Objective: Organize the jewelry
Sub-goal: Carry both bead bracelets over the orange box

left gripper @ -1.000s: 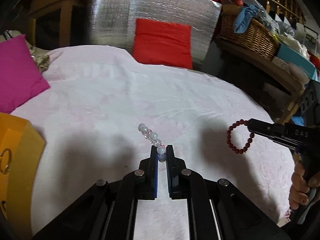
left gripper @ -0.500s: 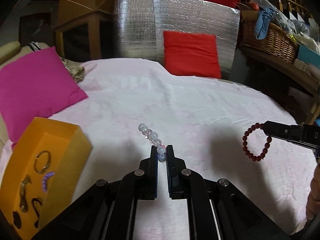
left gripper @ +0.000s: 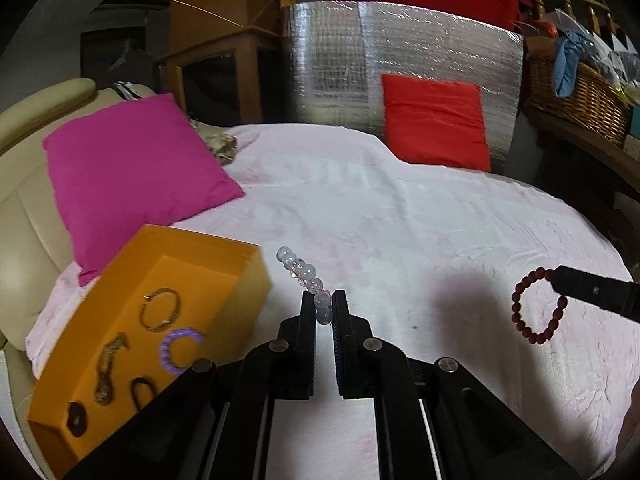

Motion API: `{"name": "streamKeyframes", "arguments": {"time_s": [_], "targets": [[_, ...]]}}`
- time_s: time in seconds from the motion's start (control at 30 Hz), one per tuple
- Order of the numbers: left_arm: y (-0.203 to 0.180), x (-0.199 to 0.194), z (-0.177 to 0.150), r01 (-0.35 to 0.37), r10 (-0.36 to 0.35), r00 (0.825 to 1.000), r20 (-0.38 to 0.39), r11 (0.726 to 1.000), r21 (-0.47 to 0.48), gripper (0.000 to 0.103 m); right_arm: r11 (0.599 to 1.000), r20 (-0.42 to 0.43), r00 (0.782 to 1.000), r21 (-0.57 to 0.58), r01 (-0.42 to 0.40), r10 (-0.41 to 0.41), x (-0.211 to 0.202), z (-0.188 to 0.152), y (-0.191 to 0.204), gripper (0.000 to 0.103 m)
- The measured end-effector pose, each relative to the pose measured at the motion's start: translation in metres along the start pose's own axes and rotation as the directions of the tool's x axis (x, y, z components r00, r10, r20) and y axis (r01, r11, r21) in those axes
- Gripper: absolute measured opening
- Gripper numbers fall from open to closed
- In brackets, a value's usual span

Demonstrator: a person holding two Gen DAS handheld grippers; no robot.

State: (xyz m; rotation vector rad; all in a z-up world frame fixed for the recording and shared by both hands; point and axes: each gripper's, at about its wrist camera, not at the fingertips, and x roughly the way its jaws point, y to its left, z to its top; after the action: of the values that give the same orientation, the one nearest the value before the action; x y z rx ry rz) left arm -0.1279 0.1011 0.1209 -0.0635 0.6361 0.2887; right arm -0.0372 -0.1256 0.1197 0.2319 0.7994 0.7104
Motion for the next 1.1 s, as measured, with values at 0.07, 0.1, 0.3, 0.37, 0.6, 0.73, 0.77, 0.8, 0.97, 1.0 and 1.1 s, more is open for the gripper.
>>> {"name": "streamKeyframes", "arguments": {"time_s": [0.07,0.1,0.3,0.37,0.6,0.73,0.77,0.8,0.97,1.0,1.1], "targets": [[0.008,-0.008,0.002,-0.014,0.014,1.0,0.013,1.0,0.003,0.008,1.0,0.001,1.0,-0.025,-0.011,0.011,0.002,0.002,0.016,0.011],[0.015,-0.015,0.003,-0.028,0.028,0.999,0.021,1.0,0.003,0.008,0.999,0.001,1.0,-0.032,-0.018,0.018,0.004,0.003,0.023,0.011],[0.067,-0.048,0.005,-0.064,0.065,0.997,0.042,0.997,-0.034,0.008,0.994,-0.021,0.996,-0.06,-0.088,0.086,0.024,0.011,0.076,0.011],[0.093,-0.06,0.002,-0.088,0.09,0.995,0.04,0.995,-0.045,0.008,0.991,-0.038,0.994,-0.081,-0.109,0.106,0.034,0.013,0.097,0.011],[0.209,-0.083,-0.027,-0.195,0.19,0.981,-0.048,0.971,-0.138,0.008,0.97,-0.107,0.977,-0.137,-0.199,0.185,0.076,0.015,0.178,0.011],[0.246,-0.076,-0.048,-0.243,0.228,0.968,-0.107,0.958,-0.155,0.008,0.965,-0.144,0.971,-0.158,-0.211,0.189,0.104,0.012,0.211,0.011],[0.253,-0.072,-0.054,-0.247,0.229,0.965,-0.127,0.956,-0.156,0.008,0.965,-0.156,0.97,-0.157,-0.211,0.187,0.113,0.012,0.218,0.011],[0.256,-0.069,-0.057,-0.25,0.23,0.964,-0.137,0.956,-0.156,0.008,0.965,-0.162,0.97,-0.157,-0.208,0.183,0.119,0.011,0.221,0.011],[0.262,-0.047,-0.069,-0.26,0.233,0.955,-0.182,0.955,-0.145,0.008,0.971,-0.181,0.979,-0.201,-0.13,0.094,0.154,0.007,0.232,0.011],[0.261,-0.044,-0.07,-0.261,0.235,0.955,-0.181,0.956,-0.135,0.008,0.971,-0.184,0.98,-0.207,-0.117,0.079,0.159,0.008,0.232,0.011],[0.258,-0.037,-0.068,-0.26,0.237,0.955,-0.18,0.958,-0.12,0.008,0.971,-0.18,0.983,-0.229,-0.073,0.031,0.174,0.012,0.228,0.011]]}}
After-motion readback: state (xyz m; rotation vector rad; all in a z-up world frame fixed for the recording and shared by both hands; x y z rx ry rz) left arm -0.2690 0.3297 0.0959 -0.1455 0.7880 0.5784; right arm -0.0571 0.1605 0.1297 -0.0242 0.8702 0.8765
